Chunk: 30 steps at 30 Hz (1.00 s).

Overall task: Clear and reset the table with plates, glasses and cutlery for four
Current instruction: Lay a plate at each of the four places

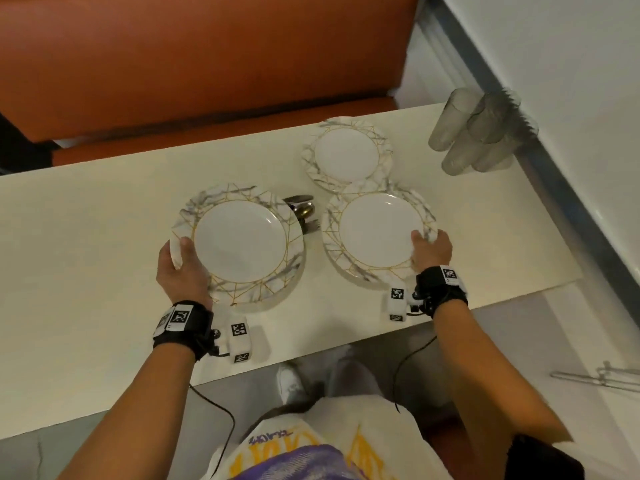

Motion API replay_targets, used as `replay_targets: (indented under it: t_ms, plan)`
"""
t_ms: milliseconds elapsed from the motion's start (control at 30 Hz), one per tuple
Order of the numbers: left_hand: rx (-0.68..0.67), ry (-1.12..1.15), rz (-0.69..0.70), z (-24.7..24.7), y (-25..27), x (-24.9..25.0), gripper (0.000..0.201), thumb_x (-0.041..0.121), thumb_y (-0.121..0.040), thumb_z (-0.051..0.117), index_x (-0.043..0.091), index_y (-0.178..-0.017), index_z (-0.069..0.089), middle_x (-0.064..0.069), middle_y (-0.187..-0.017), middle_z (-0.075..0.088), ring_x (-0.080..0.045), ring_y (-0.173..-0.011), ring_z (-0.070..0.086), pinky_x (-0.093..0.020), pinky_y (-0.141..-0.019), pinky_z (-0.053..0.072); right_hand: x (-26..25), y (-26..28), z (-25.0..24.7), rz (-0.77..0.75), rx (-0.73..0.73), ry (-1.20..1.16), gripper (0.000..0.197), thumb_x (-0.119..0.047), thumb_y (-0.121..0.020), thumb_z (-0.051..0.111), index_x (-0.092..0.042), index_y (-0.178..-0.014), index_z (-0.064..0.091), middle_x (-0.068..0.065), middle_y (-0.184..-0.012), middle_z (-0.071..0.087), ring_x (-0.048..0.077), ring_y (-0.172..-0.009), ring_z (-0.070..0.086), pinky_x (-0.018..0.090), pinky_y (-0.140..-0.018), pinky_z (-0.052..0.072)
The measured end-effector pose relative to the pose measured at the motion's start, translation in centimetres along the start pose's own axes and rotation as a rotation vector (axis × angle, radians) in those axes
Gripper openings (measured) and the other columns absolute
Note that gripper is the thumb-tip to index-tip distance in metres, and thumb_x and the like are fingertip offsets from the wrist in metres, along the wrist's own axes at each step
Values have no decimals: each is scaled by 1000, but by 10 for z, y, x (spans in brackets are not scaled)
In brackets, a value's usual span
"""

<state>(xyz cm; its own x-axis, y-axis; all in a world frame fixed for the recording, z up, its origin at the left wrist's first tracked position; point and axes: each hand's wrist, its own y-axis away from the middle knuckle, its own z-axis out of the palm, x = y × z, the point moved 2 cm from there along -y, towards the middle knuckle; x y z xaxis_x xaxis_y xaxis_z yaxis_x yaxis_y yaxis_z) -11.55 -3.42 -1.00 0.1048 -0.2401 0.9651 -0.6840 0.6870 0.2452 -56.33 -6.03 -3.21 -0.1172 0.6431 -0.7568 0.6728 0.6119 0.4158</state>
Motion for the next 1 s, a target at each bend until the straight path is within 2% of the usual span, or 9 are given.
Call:
replay_targets:
  t_ms: [100, 200, 267, 433, 567, 633, 733, 900, 1000]
  plan:
    - [-22, -30, 20, -19, 3, -8, 35, 39, -100, 61, 19, -127, 70, 1, -116, 74, -10, -99, 68, -29, -88, 59, 47, 18, -13, 115, 73, -34, 59, -28, -95, 66, -6, -146, 46, 14, -141, 56, 33, -126, 56, 41, -103, 49]
    - [-34, -48, 7, -29, 6, -13, 37, 44, -96, 63, 24, -126, 71, 3, -120, 74, -15, -113, 69, -37, -100, 58, 73, 36, -20, 156, 131, -44, 59, -27, -95, 66, -7, -146, 45, 14, -141, 57, 34, -126, 56, 37, -100, 47]
    - [-52, -51, 10, -31, 10, -13, 37, 46, -95, 64, 25, -125, 71, 3, -120, 74, -16, -116, 69, -40, -103, 57, 82, 46, -23, 172, 152, -52, 60, -28, -95, 65, -8, -147, 44, 14, -139, 58, 34, -125, 58, 36, -97, 47]
    - [-106, -52, 11, -29, 21, -13, 18, 43, -95, 65, 37, -111, 70, 6, -117, 74, -14, -116, 68, -39, -103, 56, 89, 55, -25, 177, 133, 40, 64, -25, -92, 64, -5, -146, 37, 17, -140, 54, 37, -122, 59, 39, -97, 50]
    - [-118, -69, 11, -29, 23, -15, 34, 48, -93, 65, 29, -121, 71, 7, -122, 74, -13, -117, 68, -38, -104, 56, 94, 55, -28, 144, 102, 163, 64, -11, -87, 67, -1, -143, 37, 18, -142, 44, 35, -123, 54, 30, -84, 43]
    - [-129, -70, 22, -28, 24, -16, 36, 45, -96, 64, 25, -125, 70, 8, -120, 73, -12, -116, 68, -34, -102, 56, 96, 55, -29, 119, 81, 224, 64, -7, -86, 67, -1, -142, 37, 18, -143, 41, 35, -123, 53, 29, -82, 39]
    - [-141, -77, 30, -28, 27, -15, 36, 40, -100, 62, 20, -129, 69, 7, -120, 73, -12, -115, 67, -27, -97, 57, 98, 52, -32, 101, 74, 262, 64, -6, -85, 66, 0, -142, 37, 19, -143, 41, 36, -123, 53, 28, -82, 40]
    - [-141, -55, 14, -27, 29, -12, 39, 43, -96, 63, 22, -128, 70, 5, -121, 74, -14, -114, 69, -35, -99, 58, 99, 51, -36, 82, 57, 309, 62, -11, -85, 67, 1, -140, 38, 20, -140, 43, 36, -123, 52, 30, -84, 40]
    - [-150, -47, -8, -24, 32, -11, 39, 44, -96, 63, 25, -129, 69, 5, -123, 73, -14, -116, 69, -36, -100, 58, 93, 57, -37, 119, 78, 427, 61, -19, -83, 67, 1, -133, 40, 19, -139, 41, 39, -126, 46, 41, -92, 45]
